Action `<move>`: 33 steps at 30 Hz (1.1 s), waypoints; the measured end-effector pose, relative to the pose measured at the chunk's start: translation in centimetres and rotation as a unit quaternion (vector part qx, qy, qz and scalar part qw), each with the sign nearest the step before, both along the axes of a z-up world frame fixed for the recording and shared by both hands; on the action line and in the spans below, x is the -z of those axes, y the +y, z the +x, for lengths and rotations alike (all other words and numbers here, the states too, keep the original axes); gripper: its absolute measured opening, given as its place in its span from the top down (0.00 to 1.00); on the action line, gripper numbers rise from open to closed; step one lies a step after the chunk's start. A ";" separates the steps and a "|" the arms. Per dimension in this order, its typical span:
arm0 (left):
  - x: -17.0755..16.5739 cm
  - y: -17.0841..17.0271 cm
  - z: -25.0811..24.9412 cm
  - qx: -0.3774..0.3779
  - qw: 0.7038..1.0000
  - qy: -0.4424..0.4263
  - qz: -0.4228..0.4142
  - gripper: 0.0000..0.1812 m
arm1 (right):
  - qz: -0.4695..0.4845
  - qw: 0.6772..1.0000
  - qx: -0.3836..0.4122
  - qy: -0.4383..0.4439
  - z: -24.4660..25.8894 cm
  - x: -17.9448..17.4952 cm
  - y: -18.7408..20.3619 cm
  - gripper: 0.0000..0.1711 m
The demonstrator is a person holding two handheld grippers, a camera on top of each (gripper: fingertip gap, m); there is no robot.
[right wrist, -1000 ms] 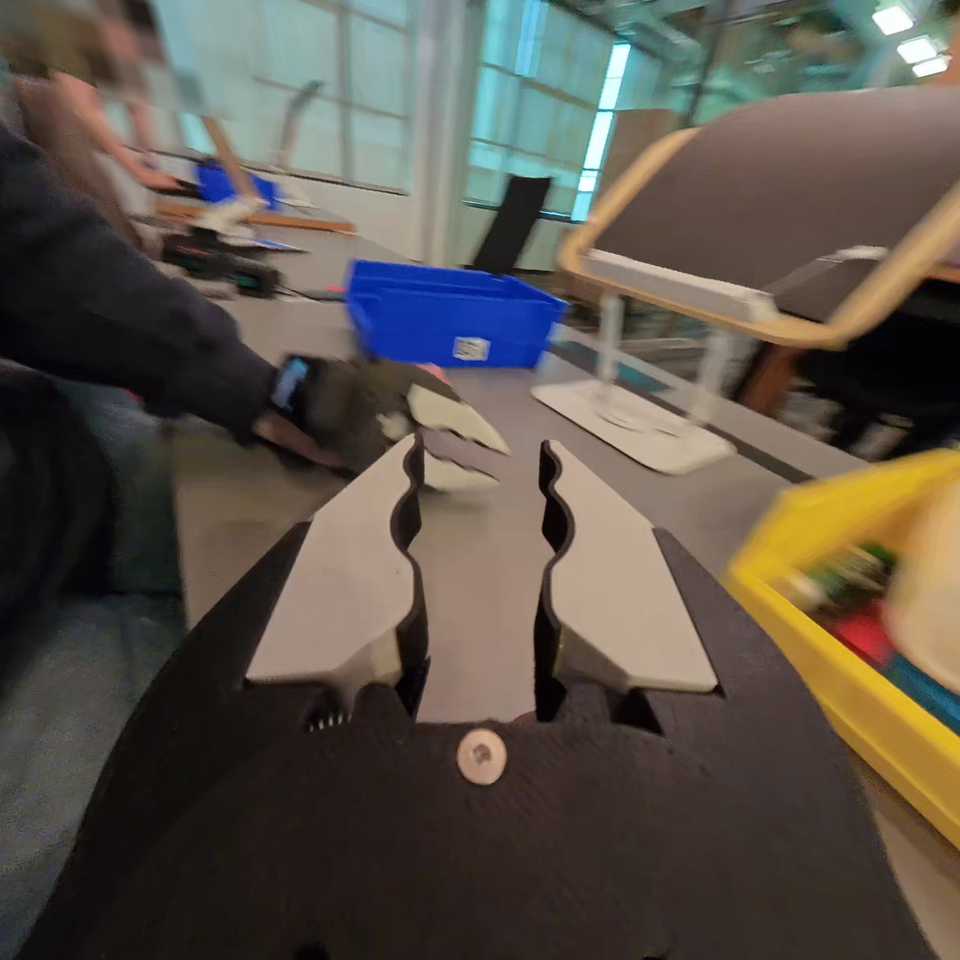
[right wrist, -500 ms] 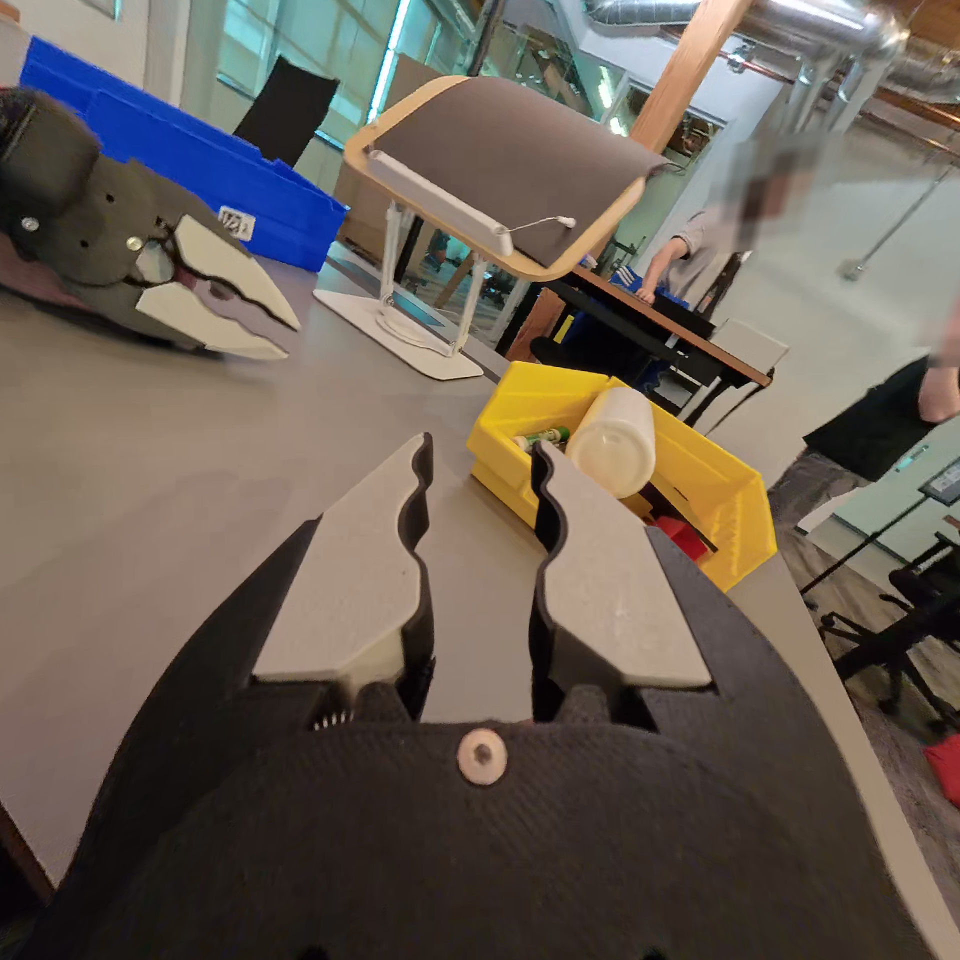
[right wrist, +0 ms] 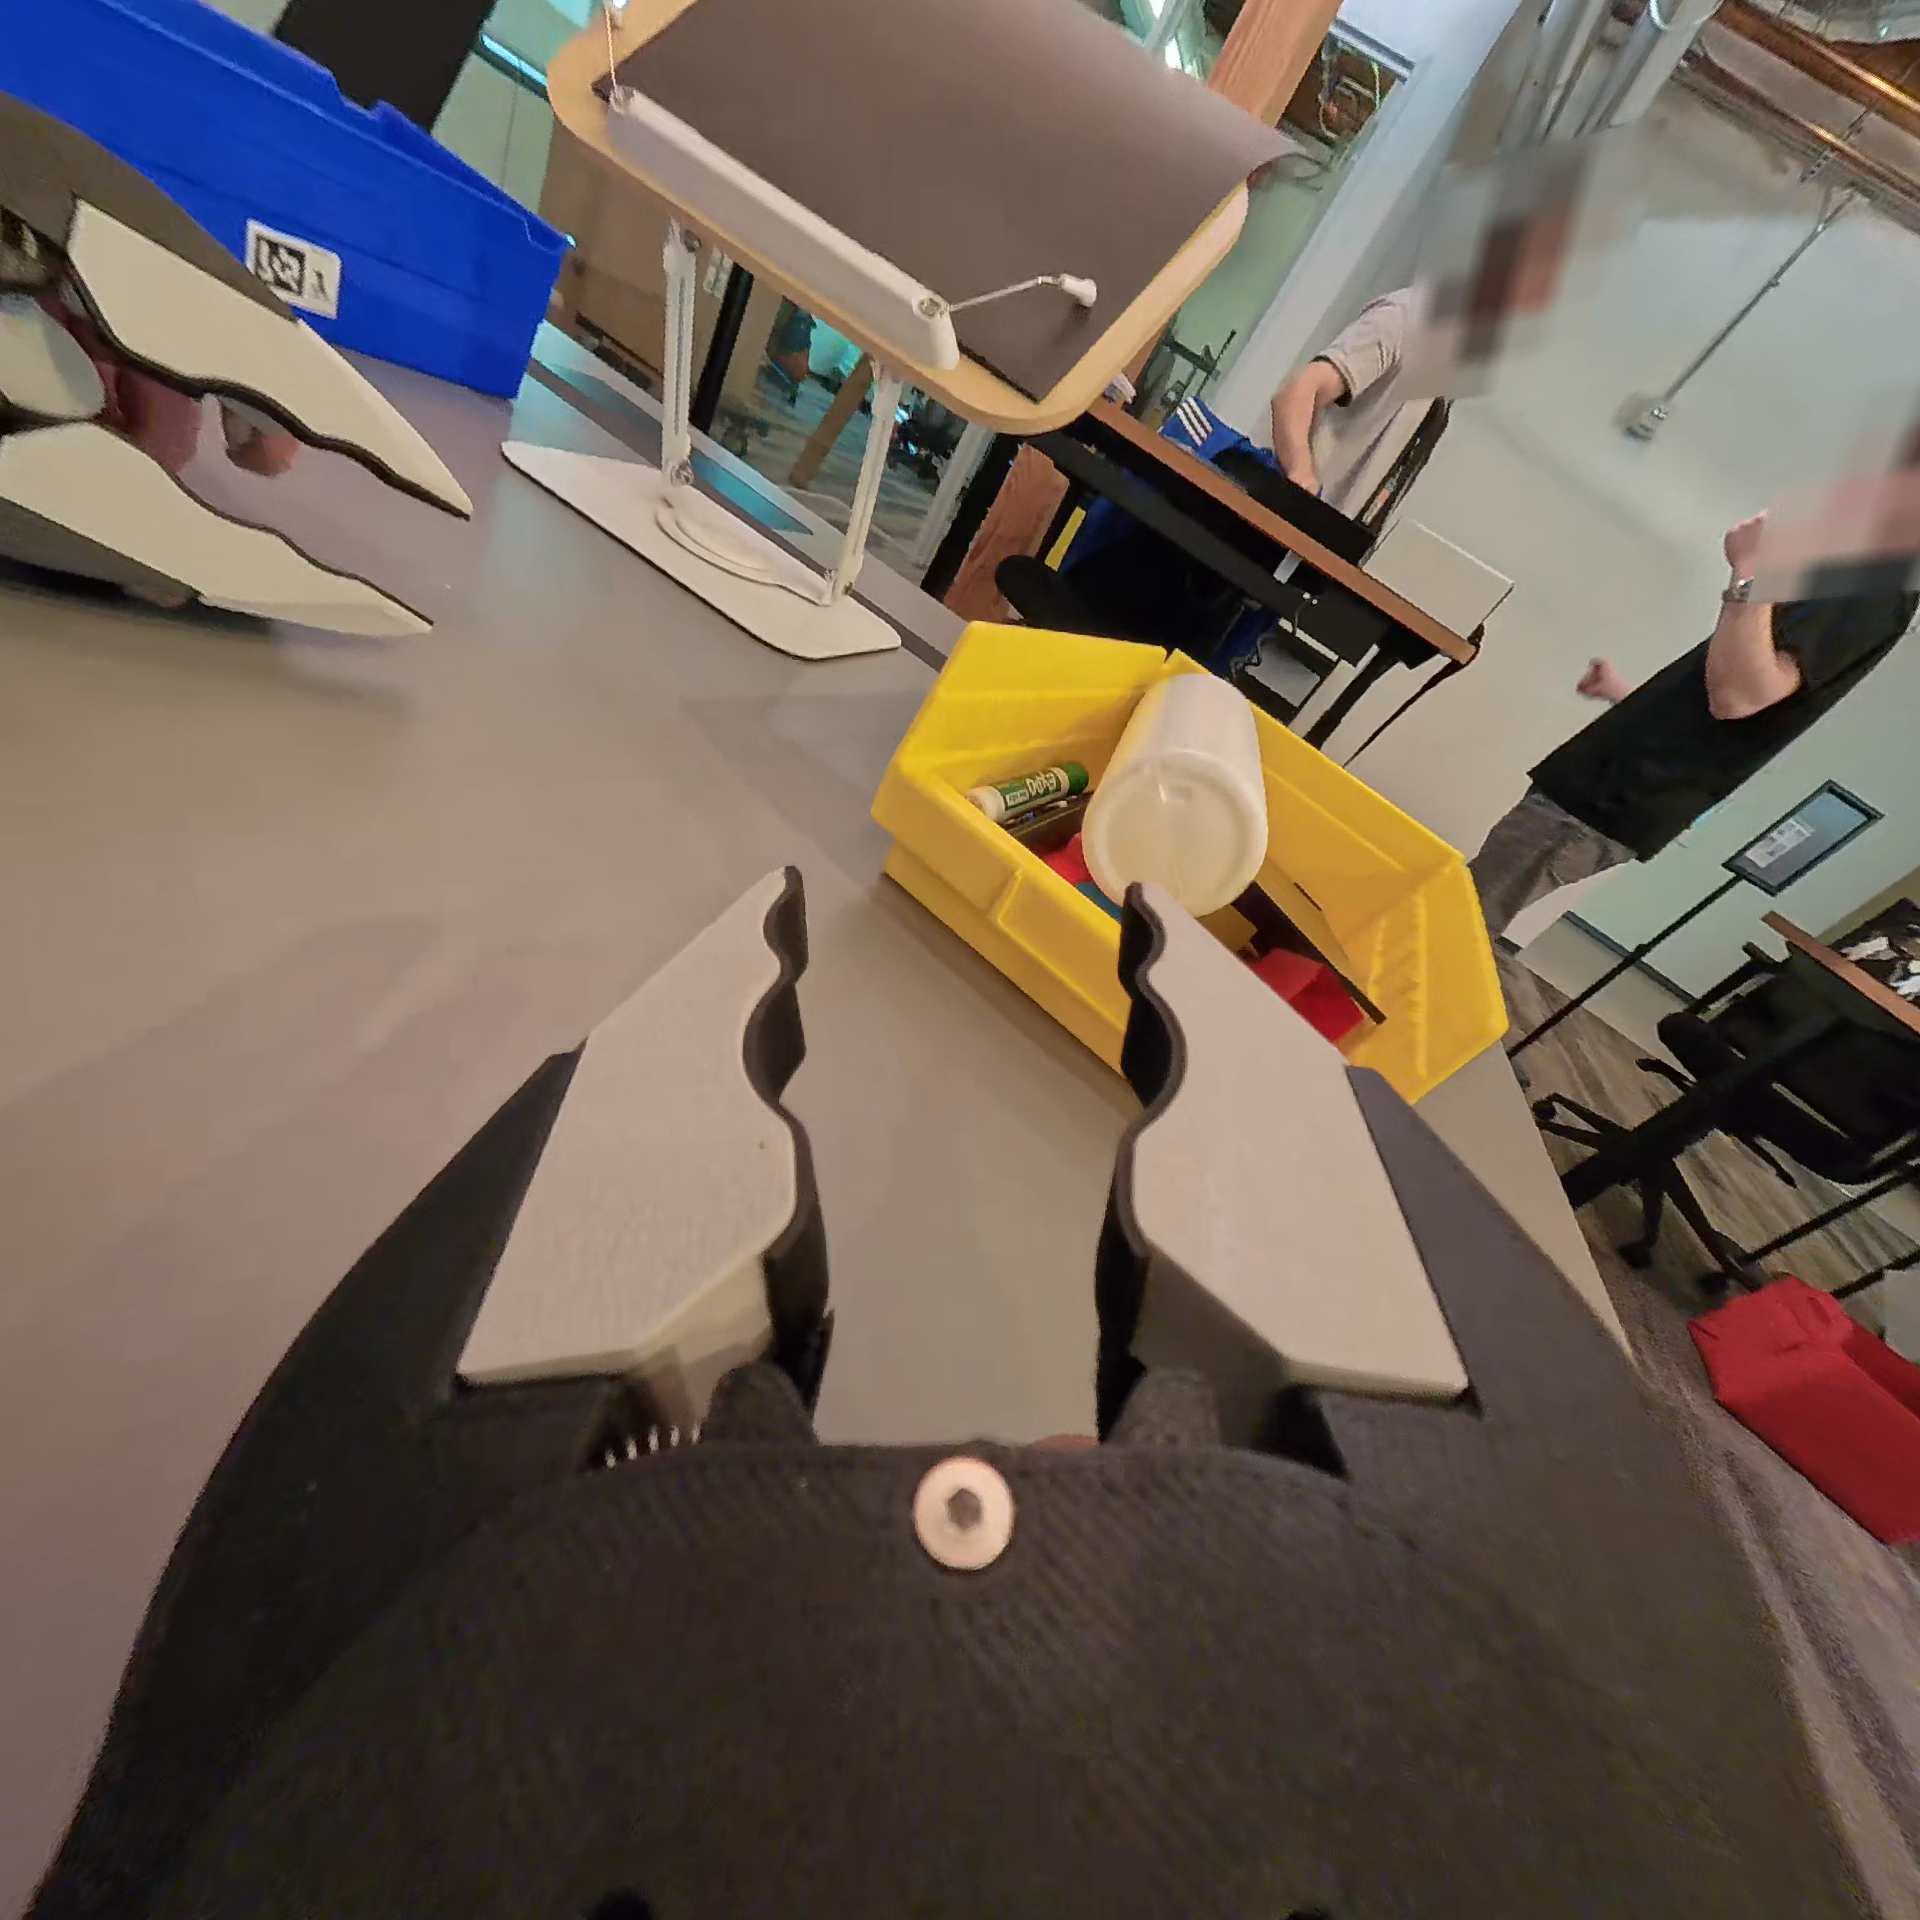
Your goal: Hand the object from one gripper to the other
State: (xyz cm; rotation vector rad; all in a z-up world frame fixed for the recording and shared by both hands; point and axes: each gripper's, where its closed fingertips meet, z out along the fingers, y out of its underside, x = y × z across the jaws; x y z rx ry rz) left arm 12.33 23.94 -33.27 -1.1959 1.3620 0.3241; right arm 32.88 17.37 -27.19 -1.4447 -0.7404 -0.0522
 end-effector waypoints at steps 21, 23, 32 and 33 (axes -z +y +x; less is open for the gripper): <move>0.1 0.1 0.1 0.000 1.000 0.001 -0.007 0.81 | -0.009 0.996 0.081 -0.025 1.6 0.6 1.7 0.53; 0.1 0.1 0.1 -0.001 1.000 0.001 -0.007 0.81 | -0.015 0.996 0.077 -0.037 1.3 0.9 1.8 0.53; 0.2 0.0 0.2 0.002 1.000 0.003 -0.007 0.82 | 0.004 0.997 0.077 -0.030 1.5 0.3 1.5 0.53; 0.2 0.0 0.2 0.002 1.000 0.003 -0.007 0.82 | 0.006 0.997 0.076 -0.028 1.5 0.2 1.4 0.54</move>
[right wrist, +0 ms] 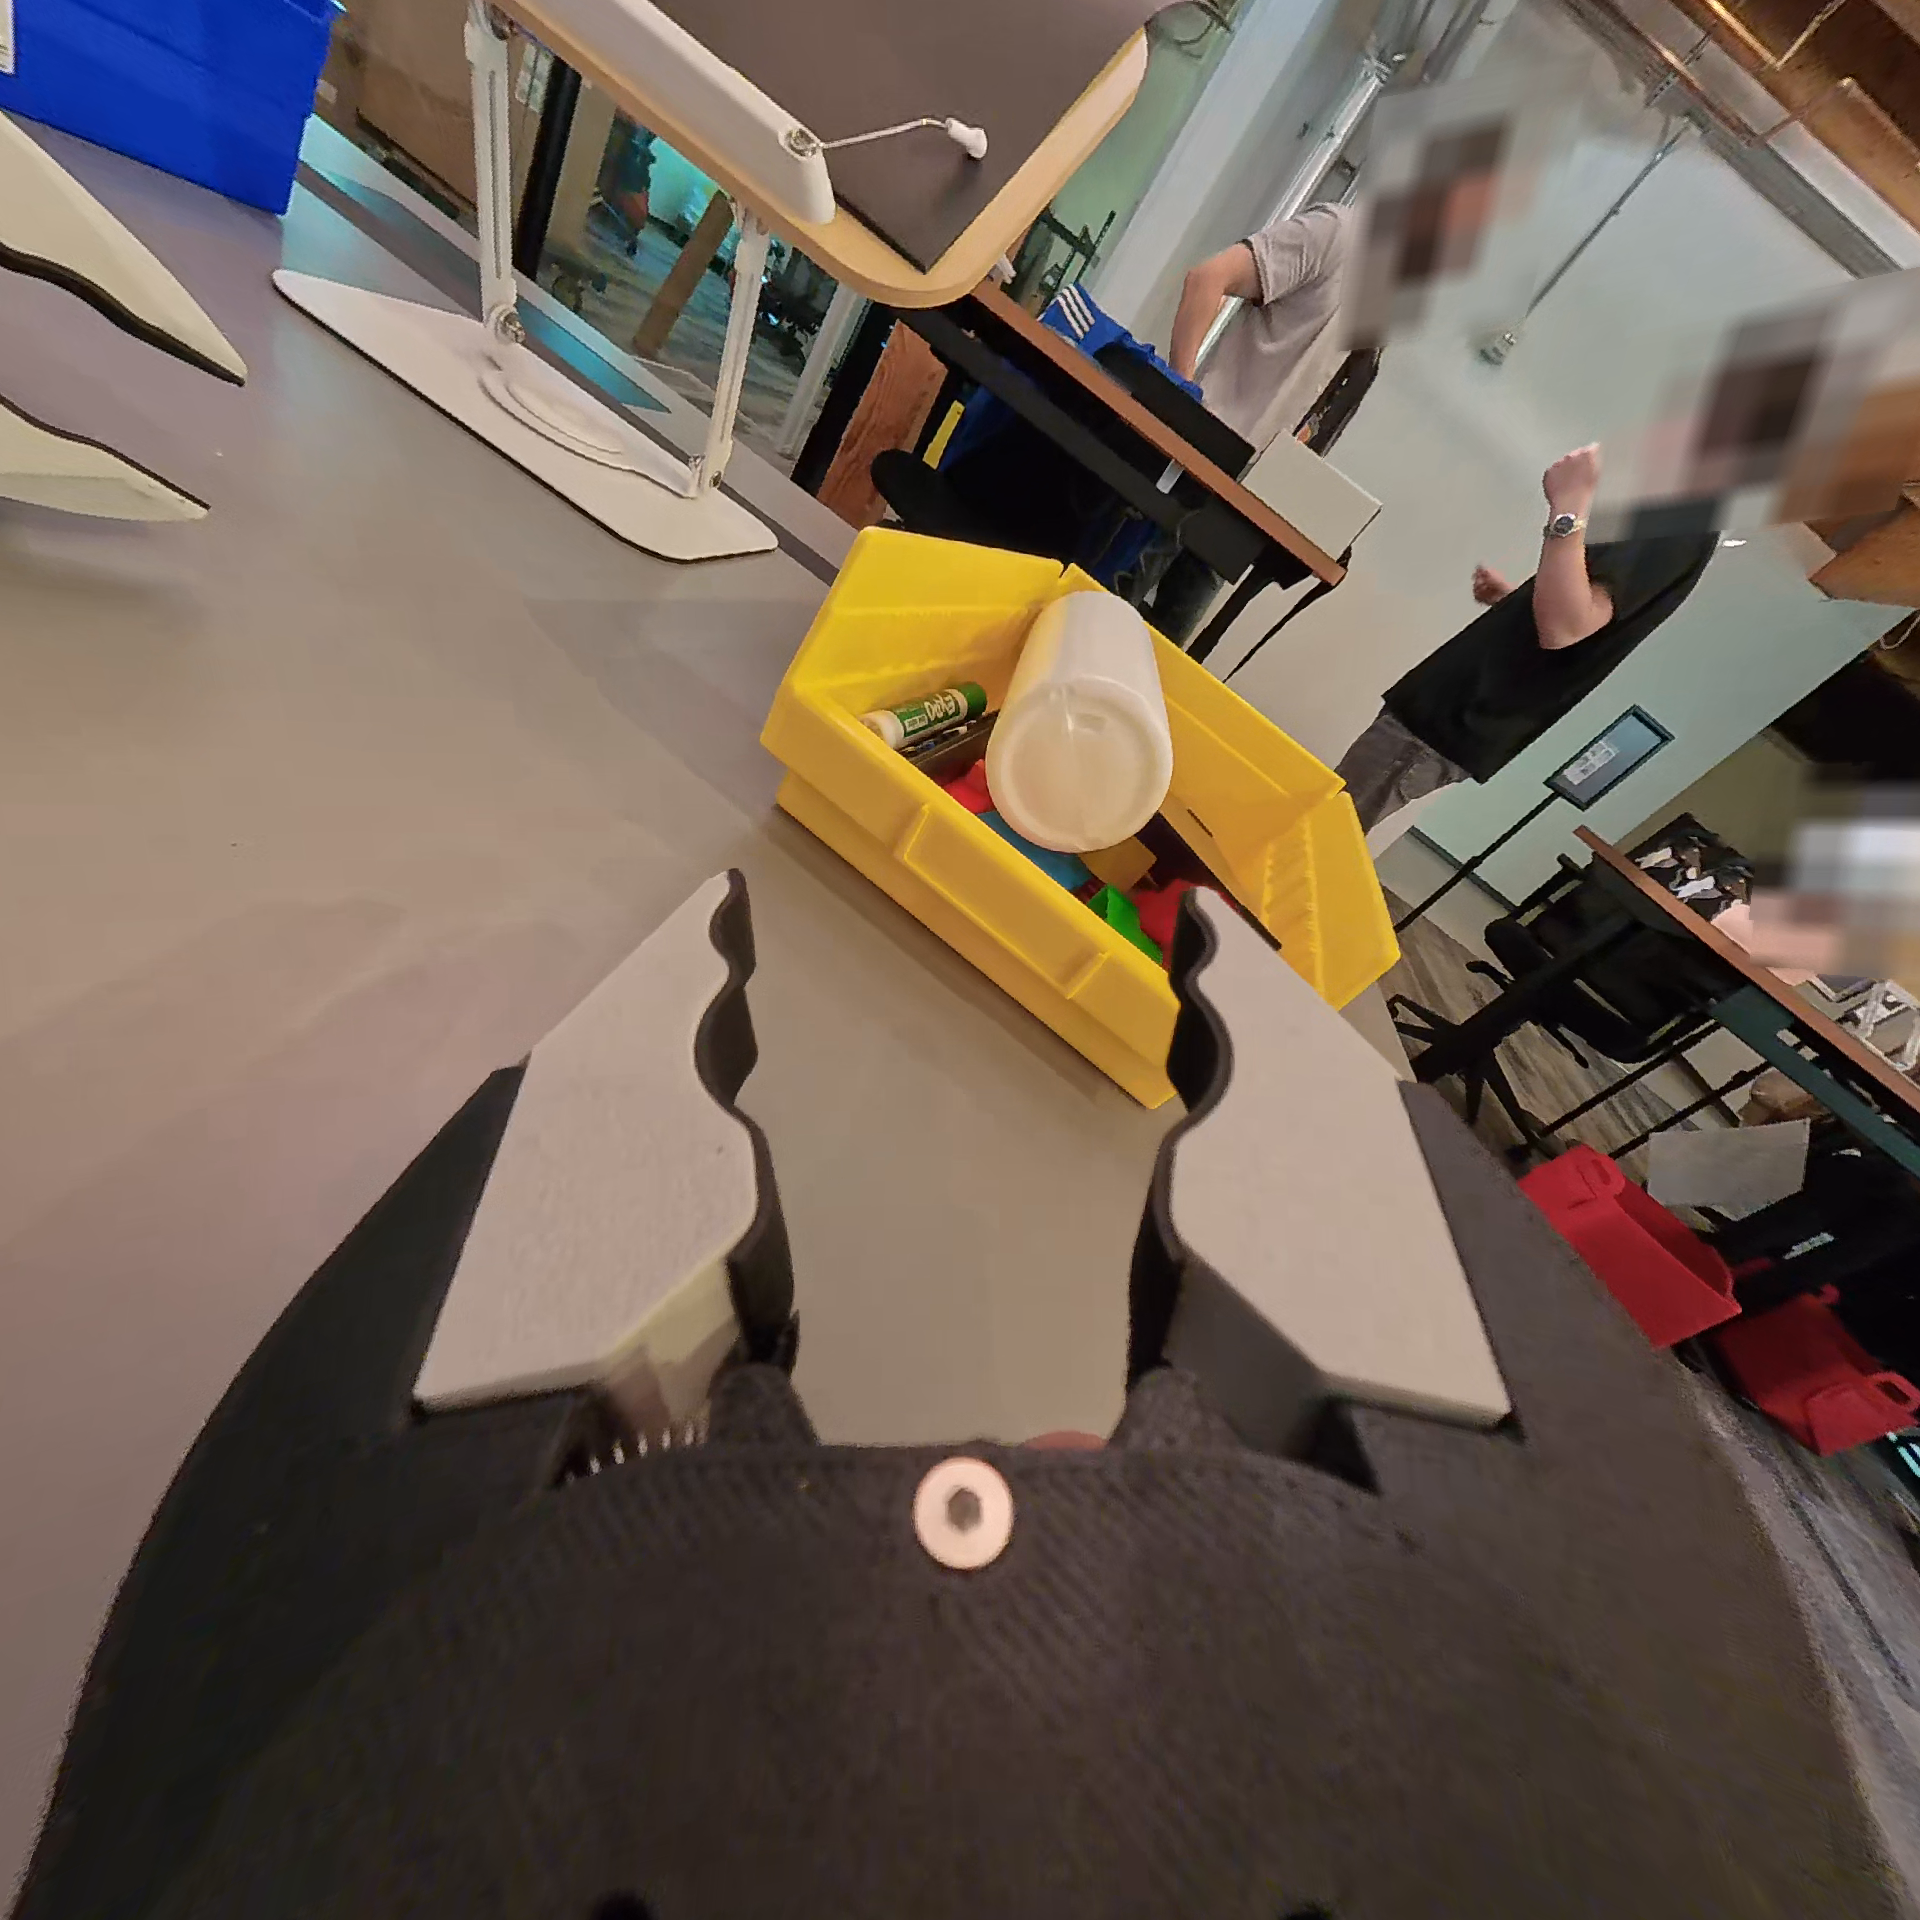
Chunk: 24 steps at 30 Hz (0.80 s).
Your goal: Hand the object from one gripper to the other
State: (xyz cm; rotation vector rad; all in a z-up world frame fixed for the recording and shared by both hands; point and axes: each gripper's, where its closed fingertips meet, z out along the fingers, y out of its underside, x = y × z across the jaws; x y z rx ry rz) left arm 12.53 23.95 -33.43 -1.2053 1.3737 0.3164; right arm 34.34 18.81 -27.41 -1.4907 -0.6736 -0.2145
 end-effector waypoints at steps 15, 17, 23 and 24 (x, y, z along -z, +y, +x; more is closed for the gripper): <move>0.1 -0.4 0.3 0.015 1.000 0.001 -0.003 0.83 | -0.287 0.853 -0.400 0.176 -25.6 17.0 -26.4 0.91; 0.1 -0.6 0.5 0.021 1.000 0.002 -0.005 0.83 | -0.360 0.833 -0.369 0.198 -29.9 24.7 -26.3 0.92; 0.1 -1.0 0.8 0.037 0.999 -0.001 -0.012 0.82 | -0.512 0.811 -0.205 0.196 -37.6 48.0 -22.4 0.94; 0.1 -1.1 0.8 0.039 0.999 -0.001 -0.013 0.82 | -0.534 0.802 -0.182 0.195 -38.2 51.2 -21.9 0.92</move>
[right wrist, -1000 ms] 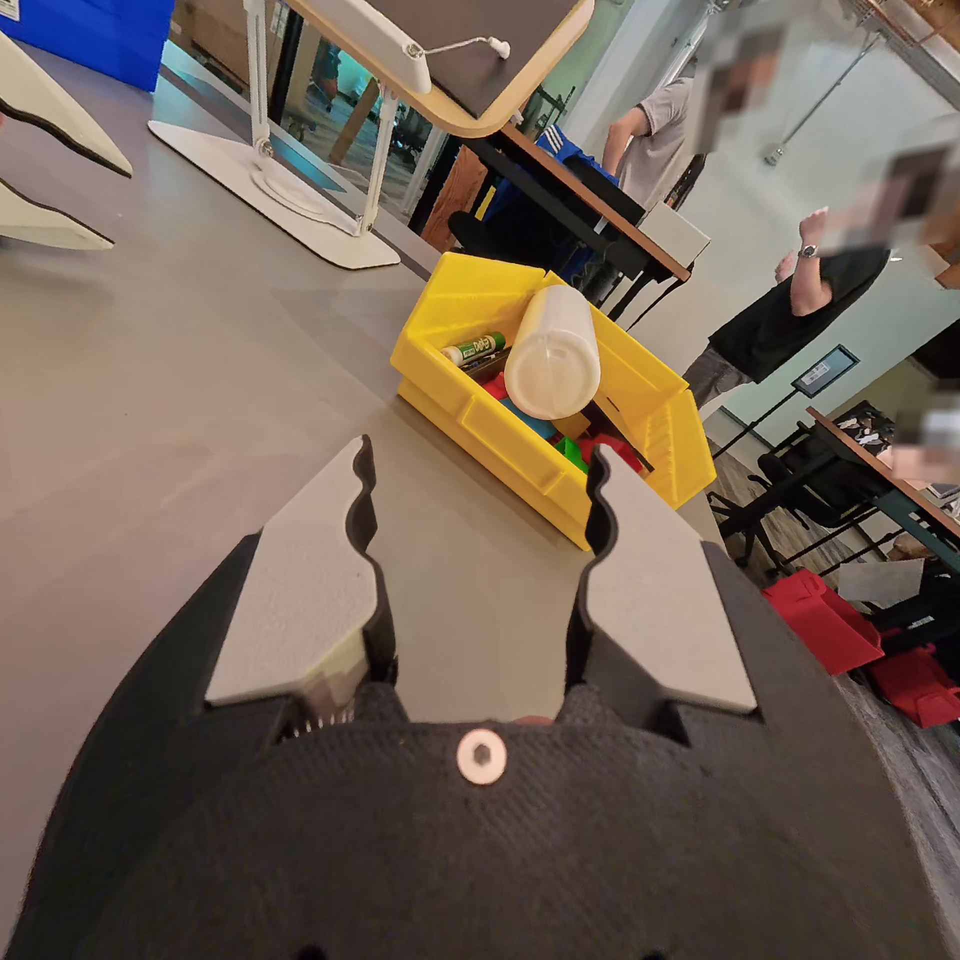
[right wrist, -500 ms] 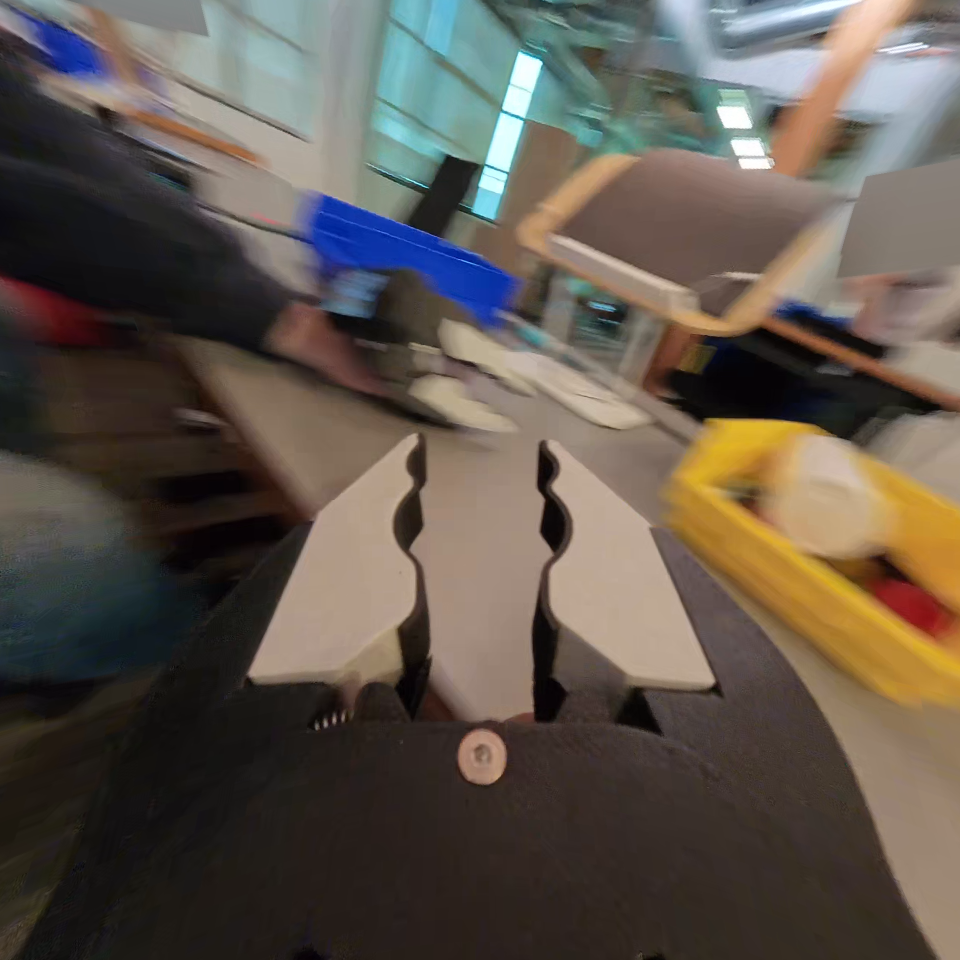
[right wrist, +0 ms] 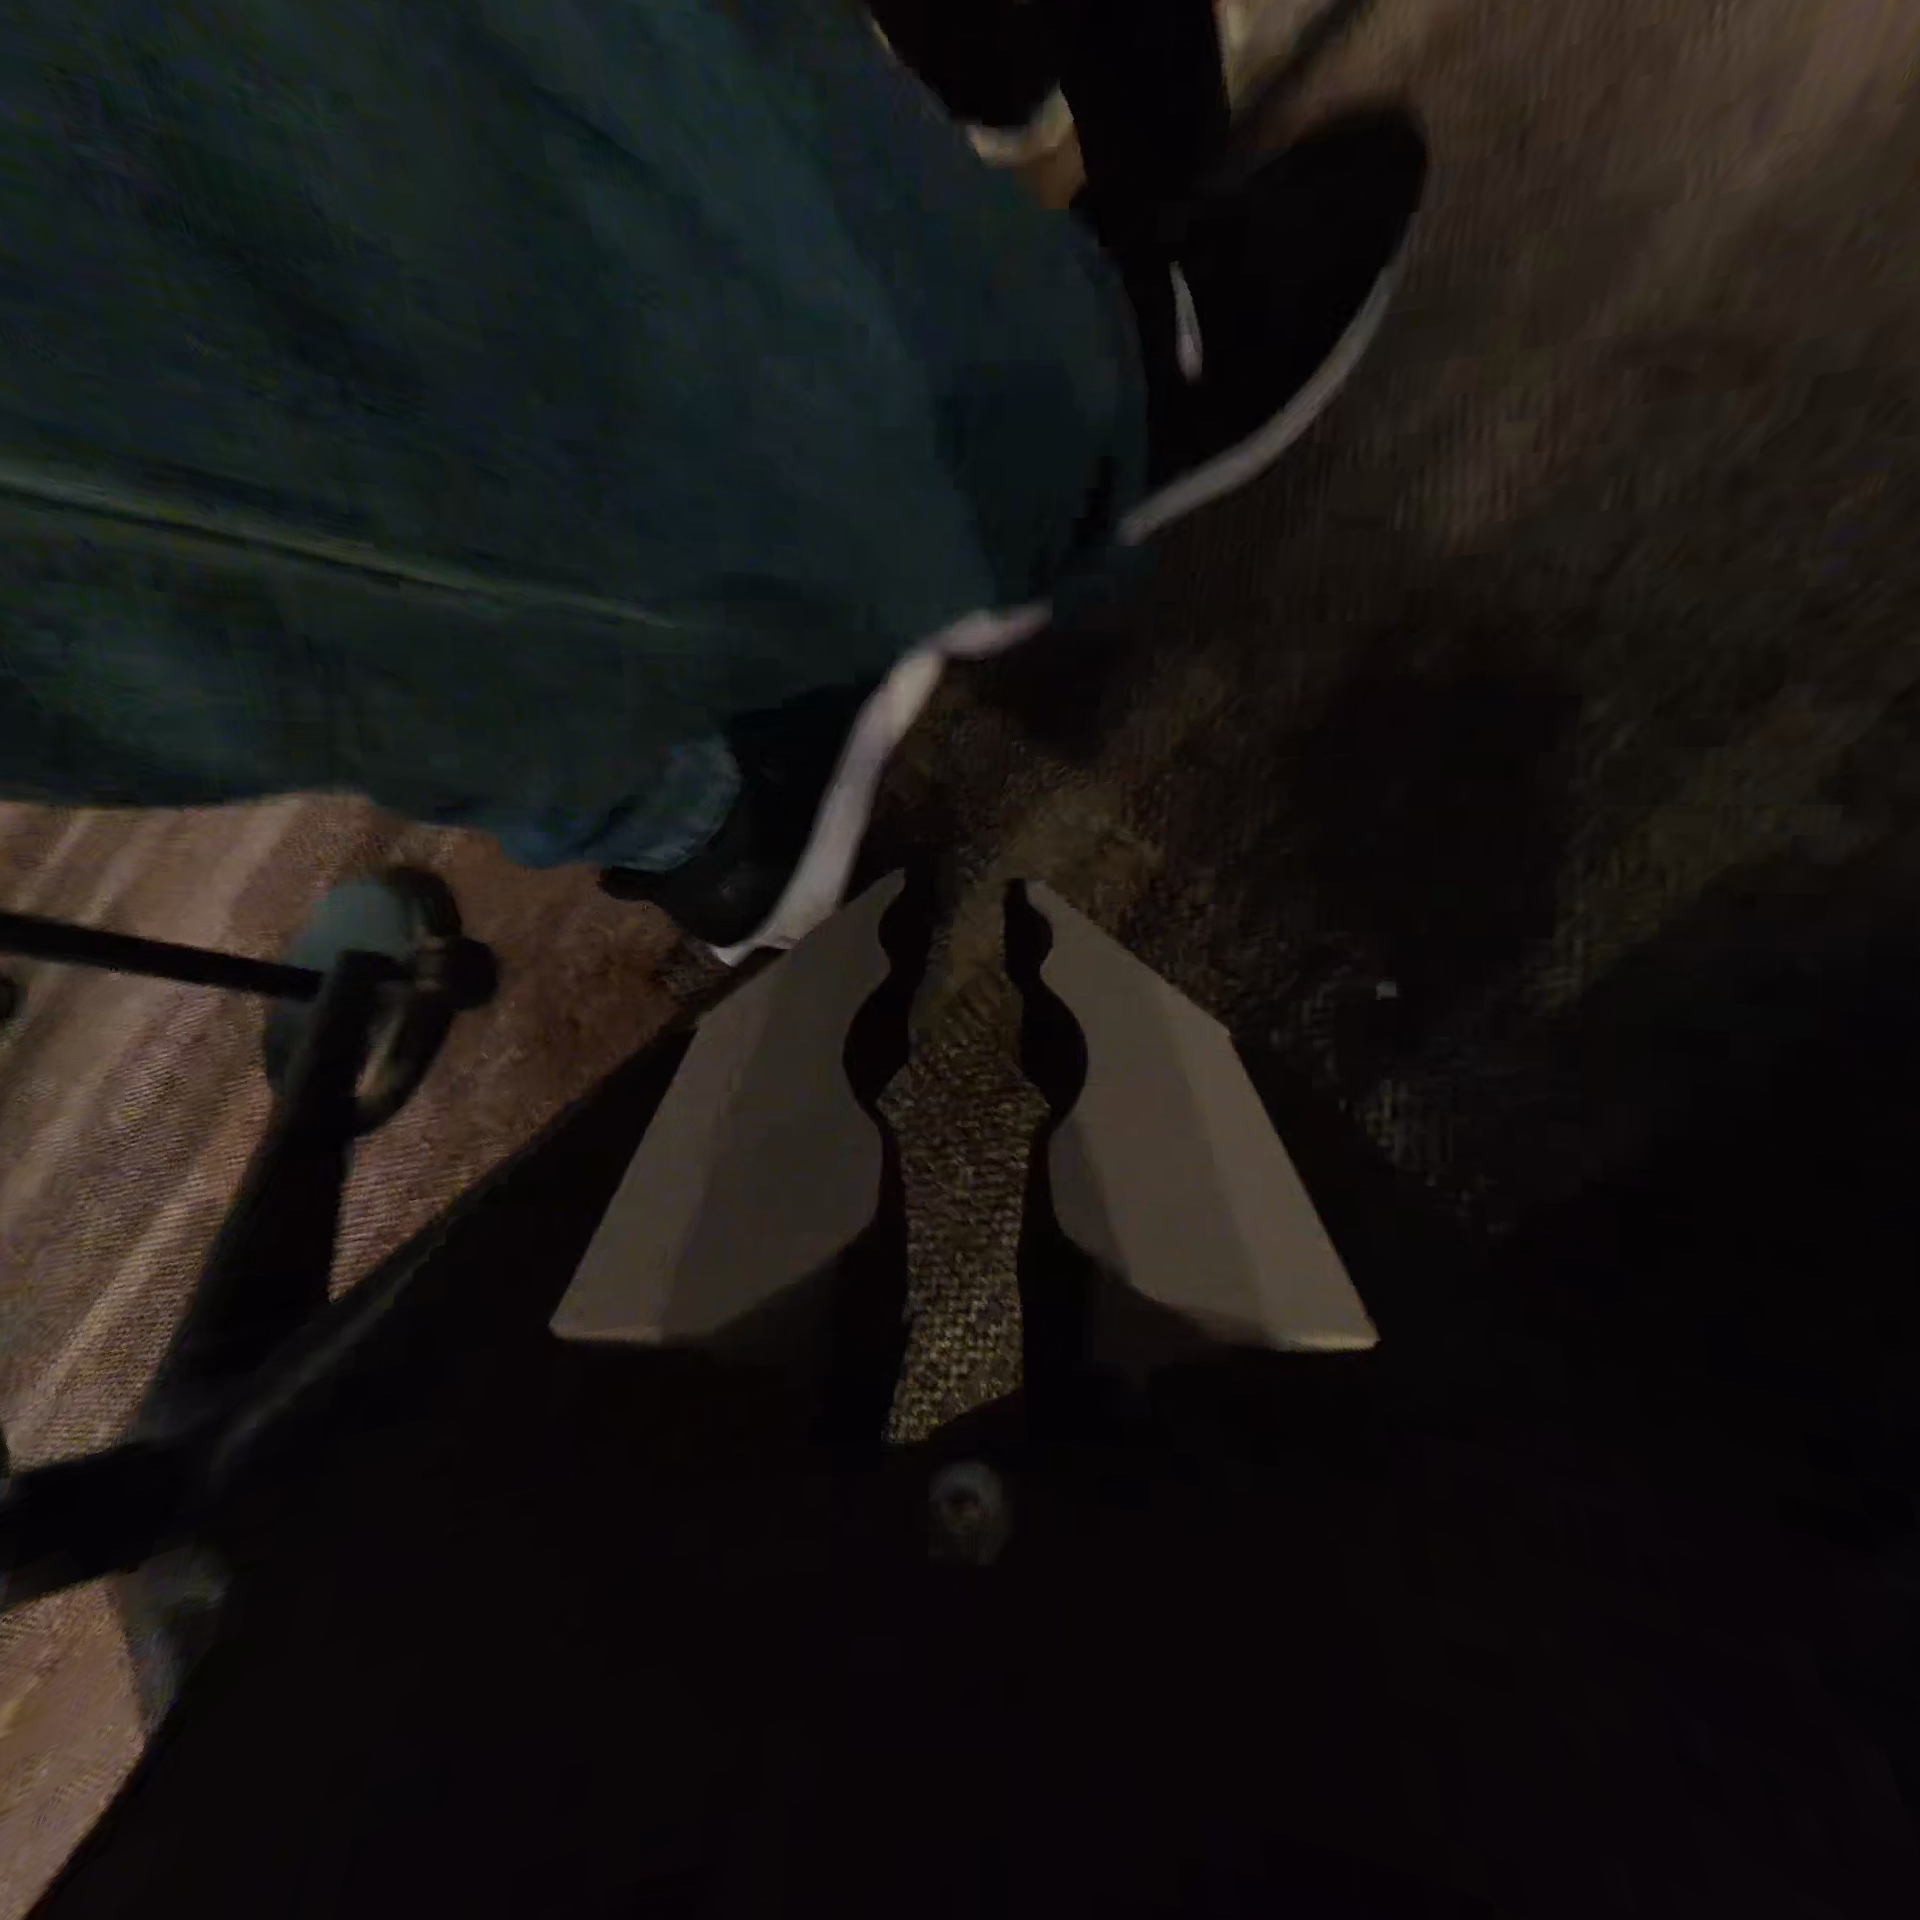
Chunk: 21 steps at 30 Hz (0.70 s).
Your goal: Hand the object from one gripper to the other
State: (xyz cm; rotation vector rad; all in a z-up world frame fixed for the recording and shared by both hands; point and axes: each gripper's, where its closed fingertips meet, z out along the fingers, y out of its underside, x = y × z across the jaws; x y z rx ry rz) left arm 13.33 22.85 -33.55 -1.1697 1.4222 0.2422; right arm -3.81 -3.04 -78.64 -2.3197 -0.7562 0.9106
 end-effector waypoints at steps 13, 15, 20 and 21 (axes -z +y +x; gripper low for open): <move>-0.5 0.2 -0.2 0.008 0.997 -0.038 -0.064 0.73 | -0.126 0.966 0.133 -0.185 4.7 22.9 7.8 0.67; -0.6 0.3 -0.2 0.008 0.997 -0.044 -0.068 0.72 | -0.129 0.962 0.111 -0.214 4.9 24.3 7.7 0.70; -0.7 0.2 -0.2 0.008 0.997 -0.044 -0.064 0.69 | -0.148 0.951 0.084 -0.257 4.6 26.9 7.2 0.76; -0.7 0.2 -0.2 0.008 0.997 -0.046 -0.065 0.68 | -0.145 0.949 0.084 -0.267 4.7 27.2 7.4 0.78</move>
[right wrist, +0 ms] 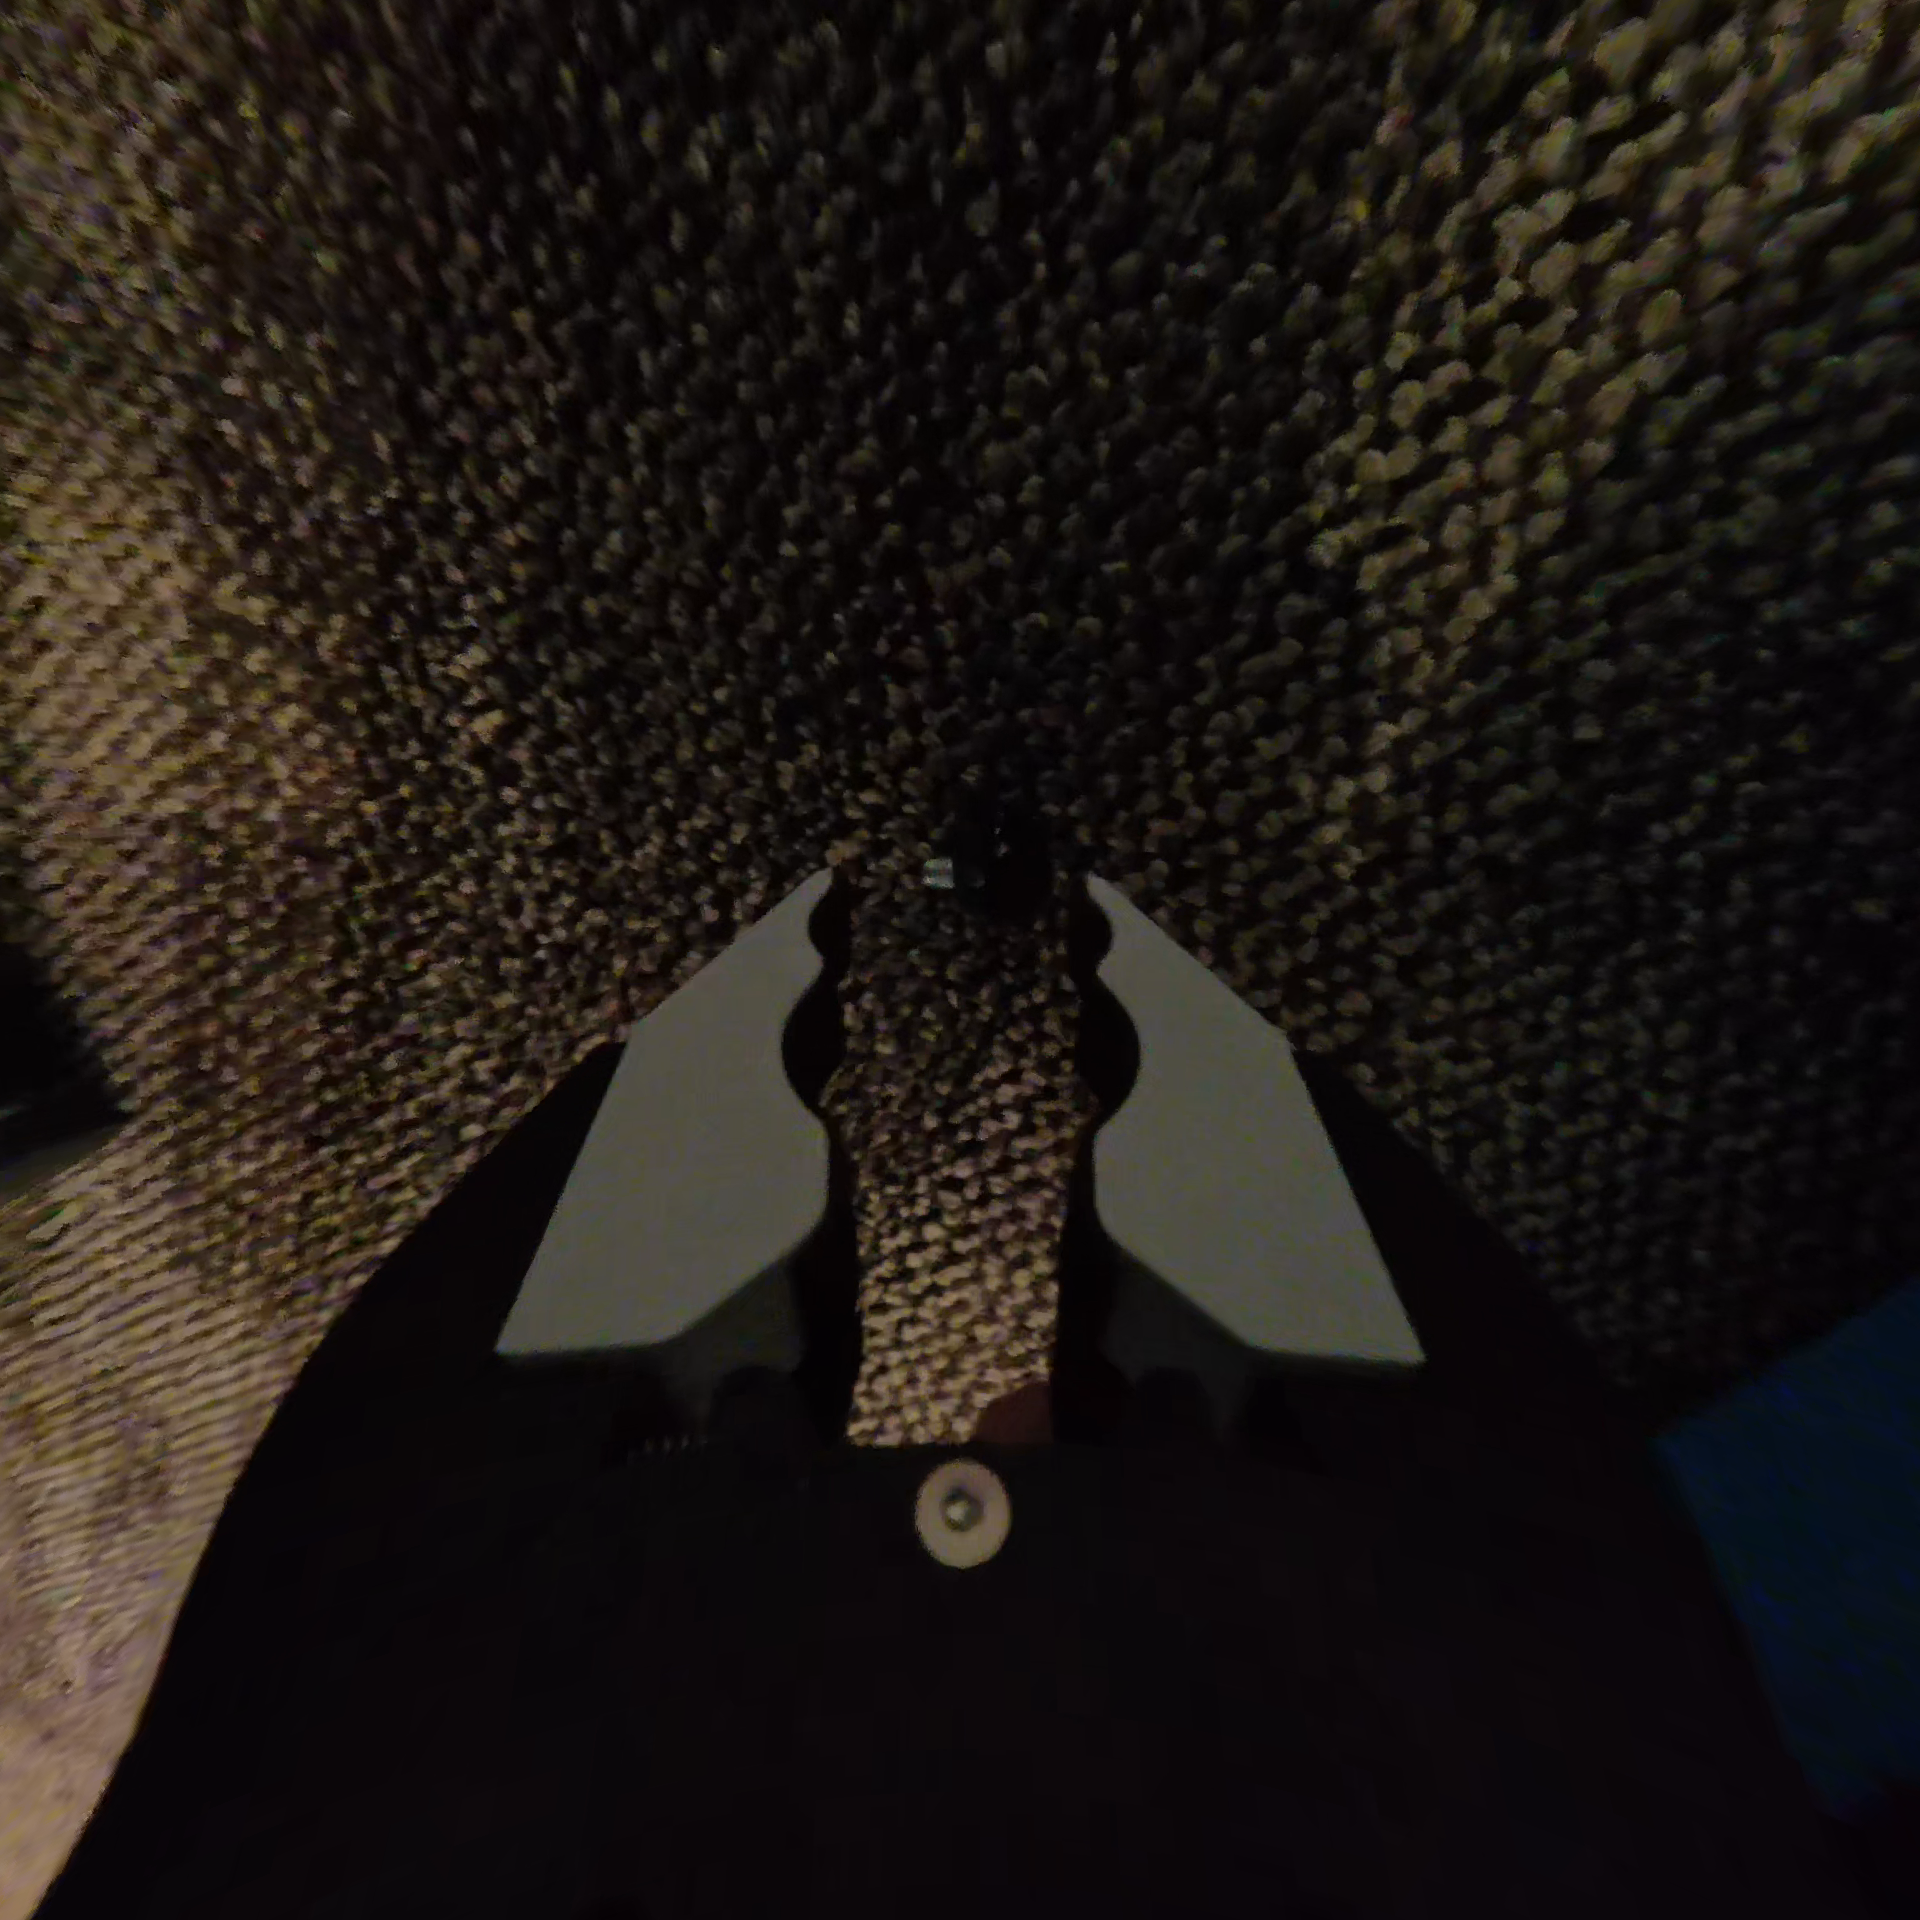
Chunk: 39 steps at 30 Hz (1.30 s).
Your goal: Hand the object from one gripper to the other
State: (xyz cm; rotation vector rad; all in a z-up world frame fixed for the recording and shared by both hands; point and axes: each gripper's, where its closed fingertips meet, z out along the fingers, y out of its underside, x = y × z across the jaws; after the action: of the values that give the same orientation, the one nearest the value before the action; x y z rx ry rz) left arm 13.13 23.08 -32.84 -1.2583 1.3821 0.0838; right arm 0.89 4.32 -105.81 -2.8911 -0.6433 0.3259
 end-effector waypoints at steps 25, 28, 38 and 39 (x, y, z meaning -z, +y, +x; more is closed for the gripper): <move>-1.0 0.2 -0.3 -0.005 0.999 -0.039 -0.006 0.69 | 0.023 0.972 0.012 0.232 -0.8 -16.8 -7.5 0.93; -1.0 0.3 -0.4 -0.010 0.999 -0.037 -0.003 0.68 | 0.061 0.966 -0.023 0.250 0.0 -24.4 -9.6 0.93; -3.2 1.2 -1.5 -0.032 0.992 -0.119 -0.009 0.68 | 0.304 0.862 -0.197 0.355 4.0 -65.5 -12.7 0.93; -3.8 1.2 -1.8 -0.033 0.990 -0.140 -0.010 0.69 | 0.346 0.847 -0.211 0.344 4.0 -69.5 -11.2 0.93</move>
State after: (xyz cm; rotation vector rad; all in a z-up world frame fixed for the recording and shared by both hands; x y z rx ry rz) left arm 11.32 24.27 -29.07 -1.2798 1.1022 -0.0594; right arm 4.89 -6.87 -36.32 -1.7475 -0.9766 0.9068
